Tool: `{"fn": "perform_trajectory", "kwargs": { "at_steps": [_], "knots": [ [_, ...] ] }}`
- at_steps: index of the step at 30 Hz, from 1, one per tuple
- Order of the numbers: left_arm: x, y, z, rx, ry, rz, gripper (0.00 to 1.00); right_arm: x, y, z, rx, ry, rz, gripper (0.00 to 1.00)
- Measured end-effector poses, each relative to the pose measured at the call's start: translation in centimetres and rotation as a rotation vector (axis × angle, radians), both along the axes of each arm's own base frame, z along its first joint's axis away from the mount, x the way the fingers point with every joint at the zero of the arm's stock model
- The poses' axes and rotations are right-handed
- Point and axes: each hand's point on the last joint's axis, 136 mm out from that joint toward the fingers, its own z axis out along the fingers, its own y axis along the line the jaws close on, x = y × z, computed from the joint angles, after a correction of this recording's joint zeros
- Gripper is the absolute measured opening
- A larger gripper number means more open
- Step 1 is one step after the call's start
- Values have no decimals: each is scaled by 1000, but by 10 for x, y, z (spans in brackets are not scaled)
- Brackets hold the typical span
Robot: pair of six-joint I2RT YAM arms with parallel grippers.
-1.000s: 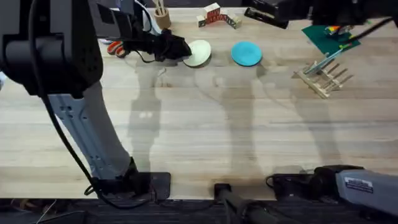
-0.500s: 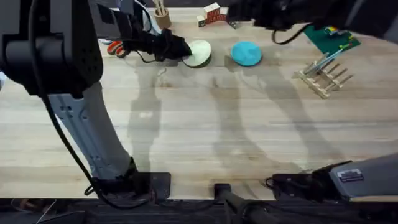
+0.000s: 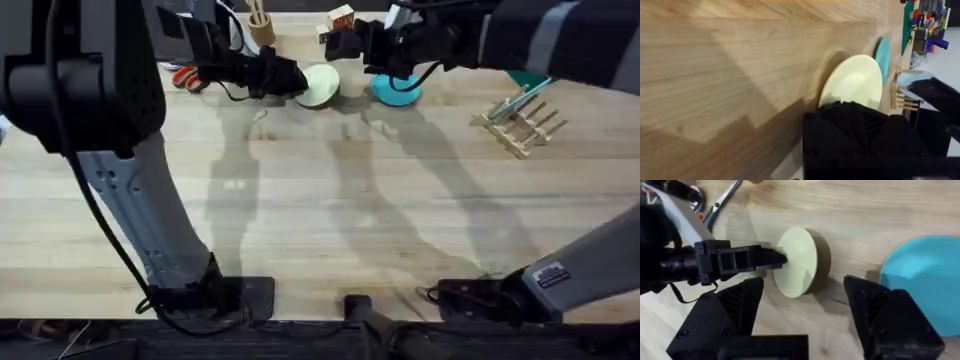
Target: Pick up the plates from the table one by one and place each into a slot on the dish rack.
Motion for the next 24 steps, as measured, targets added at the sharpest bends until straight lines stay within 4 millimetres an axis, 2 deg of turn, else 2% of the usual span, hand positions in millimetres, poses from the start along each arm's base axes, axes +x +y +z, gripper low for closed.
{"fn": "perform_trajectory", "kwargs": {
  "at_steps": [10, 15, 19, 22, 24],
  "knots": [
    [0, 0, 0, 0, 0, 0, 41, 19, 27, -21, 51, 55, 11, 948],
    [0, 0, 0, 0, 0, 0, 41, 22, 45, -33, 63, 83, 25, 948],
    [0, 0, 0, 0, 0, 0, 41, 21, 47, -45, 73, 123, 4, 926],
    [0, 0, 0, 0, 0, 0, 41, 21, 47, -54, 74, 151, -10, 849],
    [0, 0, 0, 0, 0, 0, 41, 20, 47, -58, 75, 162, -16, 718]
  ]
}}
